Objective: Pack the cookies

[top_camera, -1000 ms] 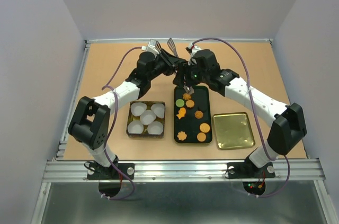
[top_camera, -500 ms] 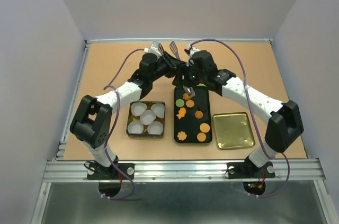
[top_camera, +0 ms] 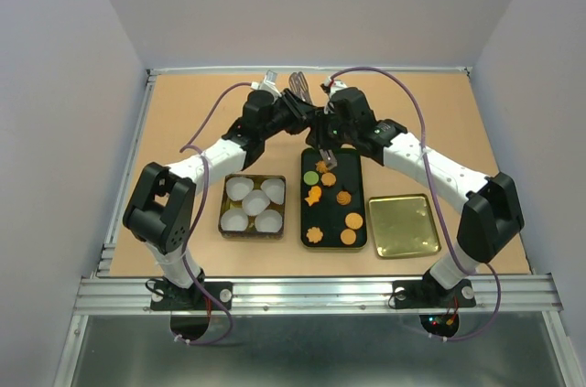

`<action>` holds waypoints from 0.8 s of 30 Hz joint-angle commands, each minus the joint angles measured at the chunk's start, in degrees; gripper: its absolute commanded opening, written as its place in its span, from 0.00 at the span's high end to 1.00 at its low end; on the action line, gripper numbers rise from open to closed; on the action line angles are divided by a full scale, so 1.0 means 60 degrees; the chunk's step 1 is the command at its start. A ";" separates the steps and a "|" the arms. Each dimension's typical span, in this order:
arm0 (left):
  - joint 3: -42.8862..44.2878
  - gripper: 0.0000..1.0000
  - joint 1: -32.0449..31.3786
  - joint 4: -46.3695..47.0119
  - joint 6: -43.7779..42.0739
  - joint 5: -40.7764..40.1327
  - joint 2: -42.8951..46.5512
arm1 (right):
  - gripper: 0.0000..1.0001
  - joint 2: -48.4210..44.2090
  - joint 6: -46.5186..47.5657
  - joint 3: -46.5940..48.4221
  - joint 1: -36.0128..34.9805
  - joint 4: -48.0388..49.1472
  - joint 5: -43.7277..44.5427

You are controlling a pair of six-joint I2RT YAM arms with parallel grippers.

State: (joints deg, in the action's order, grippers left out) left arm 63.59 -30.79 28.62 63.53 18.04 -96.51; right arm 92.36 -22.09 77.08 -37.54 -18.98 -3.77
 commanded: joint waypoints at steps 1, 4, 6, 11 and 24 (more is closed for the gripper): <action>0.0577 0.69 -0.0069 -0.0097 -0.0509 0.0157 0.0016 | 0.66 -0.0056 0.0136 0.0235 -0.0072 0.0454 0.0072; 0.0855 0.62 -0.0084 -0.0433 -0.0714 0.0201 -0.0043 | 0.68 -0.0070 0.0136 0.0220 -0.0072 0.0468 0.0130; 0.0929 0.55 -0.0069 -0.0667 -0.0876 0.0245 -0.0058 | 0.68 -0.0085 0.0107 0.0264 -0.0072 0.0468 0.0188; 0.0842 0.38 -0.0069 -0.0844 -0.1125 0.0230 0.0132 | 0.69 0.0002 0.0078 0.0512 -0.0086 0.0468 0.0467; 0.0813 0.27 0.0062 -0.3025 -0.2486 -0.0751 0.1625 | 0.68 0.0252 0.0239 0.1230 -0.0071 -0.0014 0.1930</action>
State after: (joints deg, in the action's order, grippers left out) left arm 66.67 -30.41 13.50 53.08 13.91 -94.15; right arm 93.84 -21.76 78.22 -37.58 -20.58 1.78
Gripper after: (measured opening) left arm 0.723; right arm 0.319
